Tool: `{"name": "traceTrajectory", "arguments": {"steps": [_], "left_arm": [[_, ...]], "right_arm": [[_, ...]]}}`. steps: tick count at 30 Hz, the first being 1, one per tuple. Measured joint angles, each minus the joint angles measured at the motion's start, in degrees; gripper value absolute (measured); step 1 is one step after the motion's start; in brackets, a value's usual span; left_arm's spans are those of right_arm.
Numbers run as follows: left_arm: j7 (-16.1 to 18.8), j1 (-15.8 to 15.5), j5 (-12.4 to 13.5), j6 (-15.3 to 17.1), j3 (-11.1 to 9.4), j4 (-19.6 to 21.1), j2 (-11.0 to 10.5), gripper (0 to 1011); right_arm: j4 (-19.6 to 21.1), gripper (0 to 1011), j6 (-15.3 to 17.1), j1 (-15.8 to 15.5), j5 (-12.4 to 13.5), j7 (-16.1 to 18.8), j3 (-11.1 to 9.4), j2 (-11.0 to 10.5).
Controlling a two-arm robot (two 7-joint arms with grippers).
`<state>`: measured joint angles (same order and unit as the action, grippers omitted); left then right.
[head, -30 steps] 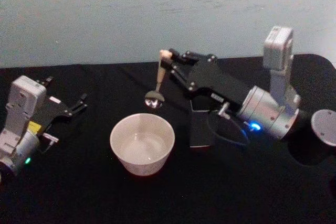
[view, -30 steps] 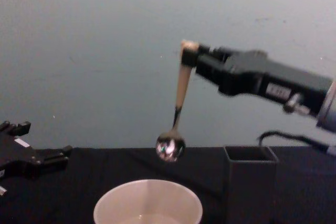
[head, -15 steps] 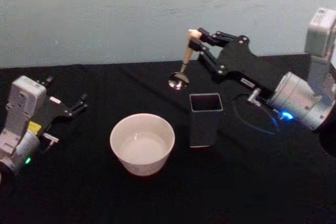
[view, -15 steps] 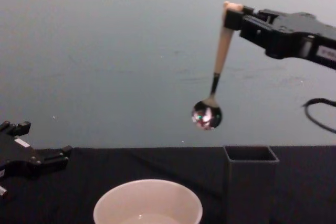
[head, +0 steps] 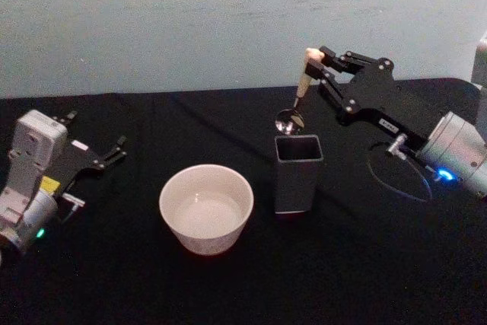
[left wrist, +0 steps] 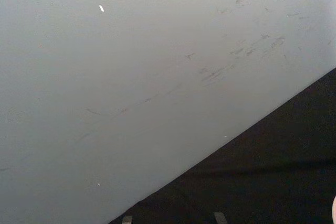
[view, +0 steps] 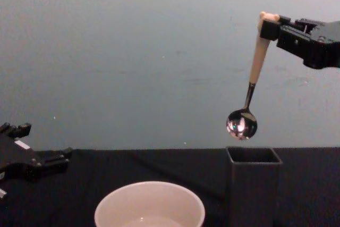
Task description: Pick up the stirring spoon with one hand, stir inside the cup, then place it back in its original position.
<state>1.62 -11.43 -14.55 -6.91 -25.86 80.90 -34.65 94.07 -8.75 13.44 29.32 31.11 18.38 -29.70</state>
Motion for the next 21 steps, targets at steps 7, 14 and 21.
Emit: {"name": "traceTrajectory", "arguments": {"steps": [7, 14, 21], "left_arm": [[0.0, 0.0, 0.0, 0.0, 0.0, 0.0, 0.0, 1001], [0.0, 0.0, 0.0, 0.0, 0.0, 0.0, 0.0, 1001], [0.0, 0.0, 0.0, 0.0, 0.0, 0.0, 0.0, 1001]], "right_arm": [[0.5, 203, 0.7, -1.3, 0.2, -0.4, -0.5, -0.3], [0.5, 203, 1.6, -2.0, 0.1, -0.9, -0.5, -0.4], [0.1, 203, 2.5, -2.5, -0.1, -1.3, -0.3, -0.3]]}}
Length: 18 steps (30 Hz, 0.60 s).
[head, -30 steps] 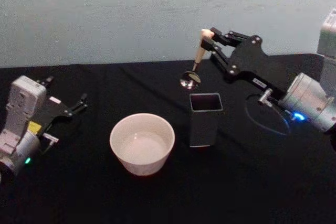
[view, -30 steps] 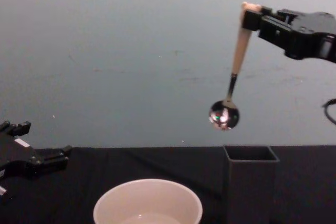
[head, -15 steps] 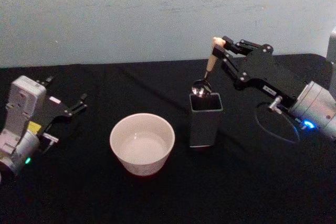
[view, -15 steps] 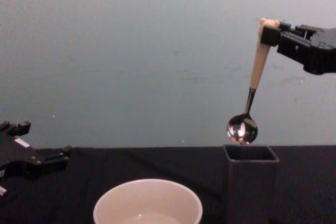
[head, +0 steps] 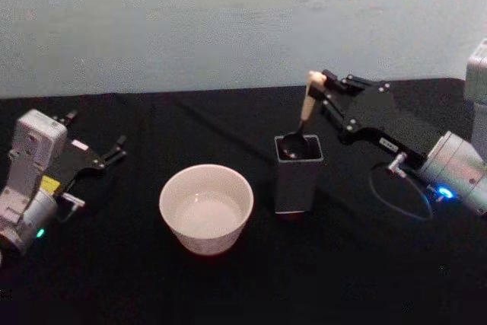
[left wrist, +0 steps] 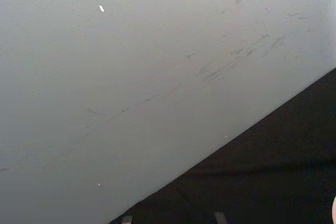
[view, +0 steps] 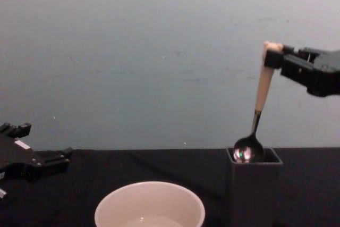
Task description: Pick up the stirring spoon with one hand, stir inside the cup, then place it back in its original position.
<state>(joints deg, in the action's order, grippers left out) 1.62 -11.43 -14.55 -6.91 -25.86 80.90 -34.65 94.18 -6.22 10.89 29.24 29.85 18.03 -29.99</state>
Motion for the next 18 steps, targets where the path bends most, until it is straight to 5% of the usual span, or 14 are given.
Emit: {"name": "traceTrajectory", "arguments": {"steps": [18], "left_arm": [[0.0, 0.0, 0.0, 0.0, 0.0, 0.0, 0.0, 1001]], "right_arm": [[-4.2, 203, 5.4, 0.1, -0.8, -1.3, 3.1, 0.9]]}}
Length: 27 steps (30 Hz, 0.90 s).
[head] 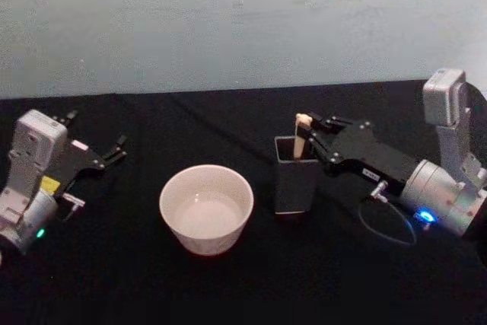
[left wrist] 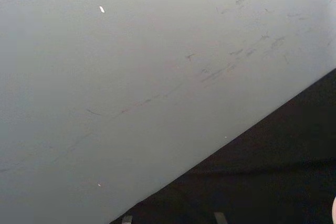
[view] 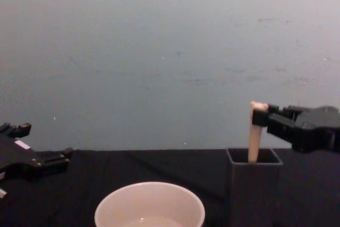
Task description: Pick up the stirring spoon with one hand, stir inside the cup, then place it back in its original position.
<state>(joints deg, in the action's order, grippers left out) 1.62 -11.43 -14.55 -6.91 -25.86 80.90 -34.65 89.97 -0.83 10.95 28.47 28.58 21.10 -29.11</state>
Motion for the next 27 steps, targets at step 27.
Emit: {"name": "traceTrajectory", "arguments": {"steps": [27], "left_arm": [[0.0, 0.0, 0.0, 0.0, 0.0, 0.0, 0.0, 1001]], "right_arm": [[-3.8, 203, 1.5, 1.2, -1.7, -1.6, 0.8, 1.8]]}}
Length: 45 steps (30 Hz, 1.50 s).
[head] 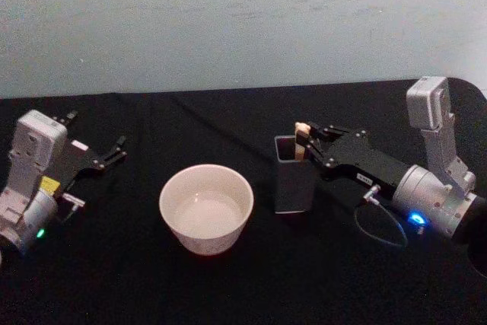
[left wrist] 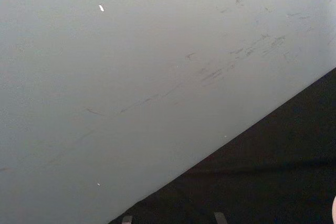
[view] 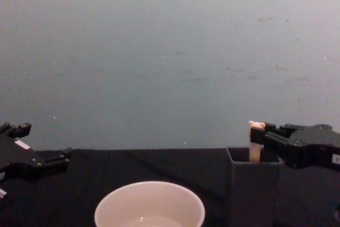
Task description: Pick up the stirring spoon with one hand, stir inside the cup, then place it back in its original position.
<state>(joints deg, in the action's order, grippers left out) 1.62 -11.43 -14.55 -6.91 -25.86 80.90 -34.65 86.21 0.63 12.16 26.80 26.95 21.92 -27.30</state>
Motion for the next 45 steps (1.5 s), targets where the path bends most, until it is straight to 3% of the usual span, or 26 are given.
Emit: {"name": "traceTrajectory", "arguments": {"steps": [4, 23, 30, 36, 40, 45], "left_arm": [[0.0, 0.0, 0.0, 0.0, 0.0, 0.0, 0.0, 1001], [0.0, 0.0, 0.0, 0.0, 0.0, 0.0, 0.0, 1001], [0.0, 0.0, 0.0, 0.0, 0.0, 0.0, 0.0, 1001], [0.0, 0.0, 0.0, 0.0, 0.0, 0.0, 0.0, 1001], [0.0, 0.0, 0.0, 0.0, 0.0, 0.0, 0.0, 1001], [0.0, 0.0, 0.0, 0.0, 0.0, 0.0, 0.0, 1001]], "right_arm": [[0.0, 222, 0.0, 0.0, 0.0, 0.0, 0.0, 0.0], [0.1, 844, -0.1, 0.0, 0.1, 0.2, 0.0, -0.1], [0.1, 1002, -0.2, 0.0, 0.2, 0.2, 0.0, -0.1], [1.5, 1003, -2.3, 0.3, 0.3, 0.7, -1.0, 0.0], [3.5, 1003, -4.8, 0.8, 1.0, 0.7, -2.8, 0.3], [5.0, 1003, -7.3, 0.8, 0.8, -1.9, -5.8, 1.0]]}}
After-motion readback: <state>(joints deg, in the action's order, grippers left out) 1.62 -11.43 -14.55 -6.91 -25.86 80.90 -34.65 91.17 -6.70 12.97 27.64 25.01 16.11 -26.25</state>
